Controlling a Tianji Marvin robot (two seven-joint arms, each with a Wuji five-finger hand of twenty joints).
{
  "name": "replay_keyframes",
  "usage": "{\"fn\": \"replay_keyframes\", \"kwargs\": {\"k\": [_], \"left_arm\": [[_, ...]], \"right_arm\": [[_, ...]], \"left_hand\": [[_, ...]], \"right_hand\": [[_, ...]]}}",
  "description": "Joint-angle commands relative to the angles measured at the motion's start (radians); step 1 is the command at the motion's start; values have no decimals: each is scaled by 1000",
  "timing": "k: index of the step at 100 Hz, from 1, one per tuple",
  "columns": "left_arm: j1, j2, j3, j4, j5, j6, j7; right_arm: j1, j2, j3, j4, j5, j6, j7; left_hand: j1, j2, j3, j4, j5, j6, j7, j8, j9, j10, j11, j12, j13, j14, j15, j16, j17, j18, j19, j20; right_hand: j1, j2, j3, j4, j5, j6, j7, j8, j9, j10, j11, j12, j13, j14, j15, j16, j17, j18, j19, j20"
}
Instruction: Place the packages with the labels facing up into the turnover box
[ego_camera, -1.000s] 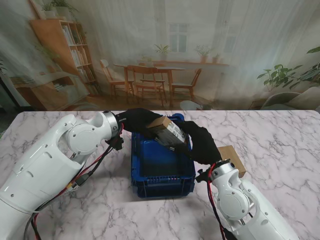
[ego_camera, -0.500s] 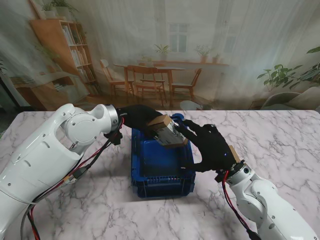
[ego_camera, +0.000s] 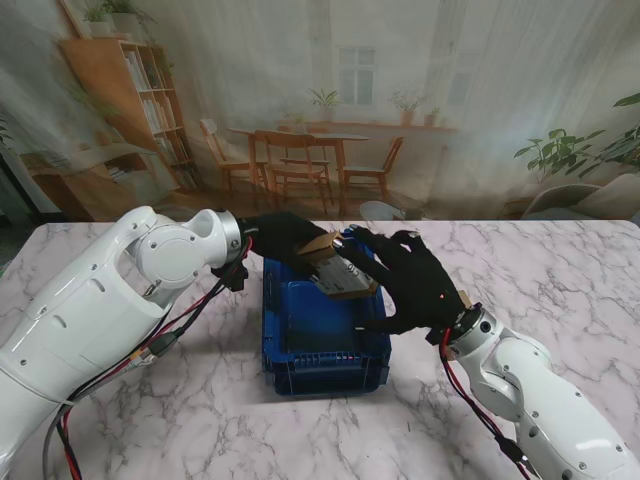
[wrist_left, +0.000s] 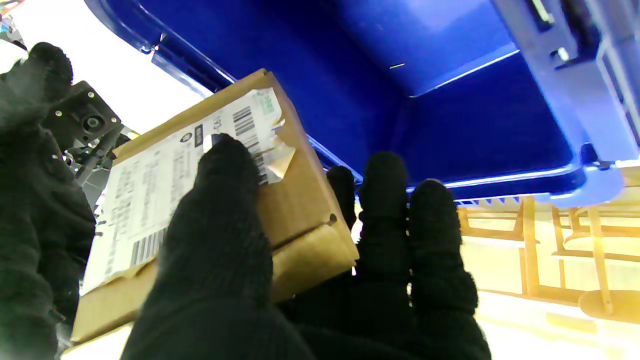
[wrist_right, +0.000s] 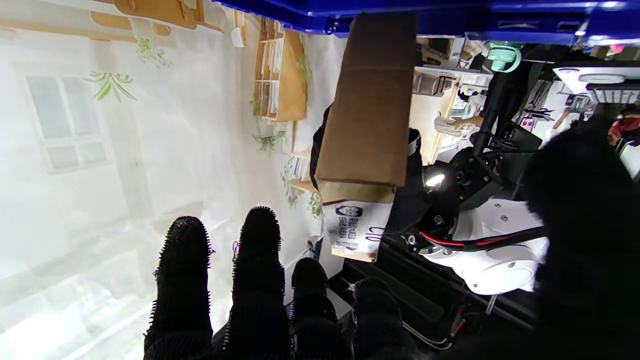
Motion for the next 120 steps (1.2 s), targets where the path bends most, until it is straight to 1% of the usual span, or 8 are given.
{"fn": "replay_keyframes", "kwargs": {"k": [1, 7, 15, 24, 61, 84, 93, 120], "left_arm": [[-8, -3, 4, 5, -3, -3, -20], [-8, -3, 5, 5, 0, -7, -18], [-10, -3, 8, 8, 4, -12, -15], [-17, -3, 17, 12, 8, -16, -16], [-30, -5, 45, 16, 3, -18, -14], [-19, -3, 41, 9, 7, -28, -14], [-12, -2, 37, 5, 9, -33, -13], [14, -3, 18, -3, 29, -46, 9]], "right_arm": [[9, 0, 1, -6, 5, -9, 14], [6, -11, 5, -10, 54, -25, 62], [2, -19, 7, -11, 86, -23, 88], [1, -31, 11, -11, 140, -25, 125], [35, -64, -26, -14, 321, 45, 256], [73, -79, -76, -13, 436, 134, 340], [80, -84, -92, -15, 489, 168, 379], [70, -96, -107, -38, 595, 242, 426]], "left_hand": [[175, 172, 175, 48, 87, -71, 54, 25, 86, -81, 101, 43, 27, 8, 33, 17, -4, 9, 38, 26], [175, 173, 176, 48, 87, -71, 54, 26, 86, -81, 102, 43, 27, 7, 33, 18, -3, 7, 38, 26], [175, 172, 174, 48, 87, -72, 53, 26, 86, -80, 101, 43, 28, 7, 33, 18, -2, 8, 39, 27], [175, 173, 174, 48, 87, -71, 52, 26, 86, -81, 102, 43, 27, 6, 33, 19, -3, 7, 38, 27], [175, 172, 173, 48, 89, -73, 52, 25, 87, -82, 101, 43, 28, 6, 32, 19, -1, 4, 36, 28], [175, 172, 171, 48, 88, -76, 52, 24, 87, -82, 100, 43, 28, 5, 32, 20, -3, 5, 36, 29], [175, 172, 170, 48, 88, -76, 52, 23, 86, -84, 100, 43, 27, 4, 31, 20, -4, 4, 36, 29], [170, 178, 139, 47, 70, -59, 28, 5, 71, -76, 83, 37, 12, 8, 21, 16, -14, 7, 27, 27]], "right_hand": [[-51, -18, 19, 7, 2, 69, -30, -23, -26, 24, 126, 55, 4, -13, -3, -6, -6, -9, 3, -19], [-89, -16, 35, -1, 0, 107, 3, 11, -32, 26, 254, 103, 15, -17, 15, 7, -7, -7, 6, -20], [-157, -15, 82, -18, -47, 181, 102, 510, -37, 32, 399, 143, 47, -23, 48, 34, 3, -4, 15, -11], [-197, 22, 90, -28, -39, 203, 301, 637, 4, 39, 476, 172, 70, -32, 81, 55, 10, -5, 26, -4], [-102, 192, -35, -15, -92, 188, 575, 506, 86, 7, 611, 282, 165, -50, 291, 160, 86, 0, 149, 52], [245, 256, -229, 42, -31, 148, 814, 464, 311, -51, 717, 339, 364, -64, 409, 193, 216, -22, 279, 57], [154, 184, 271, -20, 38, 77, 906, 446, 443, -100, 750, 371, 473, -77, 486, 228, 287, -33, 345, 68], [412, 113, 350, -157, 225, -73, 1208, 280, 741, -132, 773, 323, 740, -67, 550, 227, 463, -21, 422, 63]]}}
